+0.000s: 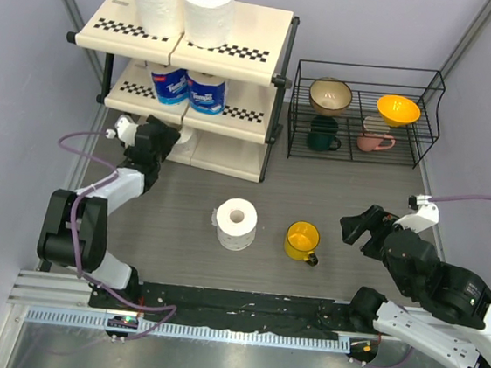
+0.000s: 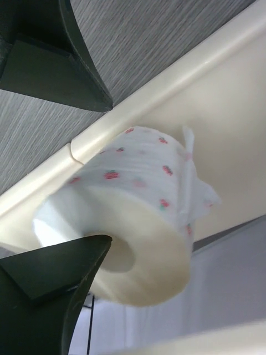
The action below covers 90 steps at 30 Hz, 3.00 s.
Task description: Place and organize the paper towels onto the shelf
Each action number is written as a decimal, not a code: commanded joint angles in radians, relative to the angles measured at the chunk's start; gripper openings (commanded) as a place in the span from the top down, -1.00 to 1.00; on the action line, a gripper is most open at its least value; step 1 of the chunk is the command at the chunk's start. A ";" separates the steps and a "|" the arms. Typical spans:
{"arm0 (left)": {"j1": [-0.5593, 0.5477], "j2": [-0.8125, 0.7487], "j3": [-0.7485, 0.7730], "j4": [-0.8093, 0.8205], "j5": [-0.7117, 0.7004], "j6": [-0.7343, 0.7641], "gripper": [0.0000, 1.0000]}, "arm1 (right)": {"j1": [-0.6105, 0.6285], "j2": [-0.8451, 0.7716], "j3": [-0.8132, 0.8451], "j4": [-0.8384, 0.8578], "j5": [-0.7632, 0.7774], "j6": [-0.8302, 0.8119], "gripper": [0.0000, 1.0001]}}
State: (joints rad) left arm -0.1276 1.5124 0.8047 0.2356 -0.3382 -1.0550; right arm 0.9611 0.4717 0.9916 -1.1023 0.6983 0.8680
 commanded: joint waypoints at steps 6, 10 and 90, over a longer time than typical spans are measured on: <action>0.002 -0.170 -0.053 0.087 -0.002 -0.026 -0.96 | 0.004 0.004 0.028 0.007 0.017 0.023 -0.80; 0.002 -0.230 -0.084 0.064 0.011 -0.031 -0.95 | 0.004 0.001 0.028 0.007 0.012 0.025 -0.80; -0.922 -0.343 0.005 -0.710 -0.314 -0.049 -0.99 | 0.004 -0.025 0.004 0.001 -0.002 0.043 -0.80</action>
State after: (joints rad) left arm -1.0462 1.1877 0.7830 -0.4492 -0.5659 -1.0695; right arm 0.9611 0.4465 0.9810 -1.1095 0.6689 0.8967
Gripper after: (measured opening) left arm 0.996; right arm 0.899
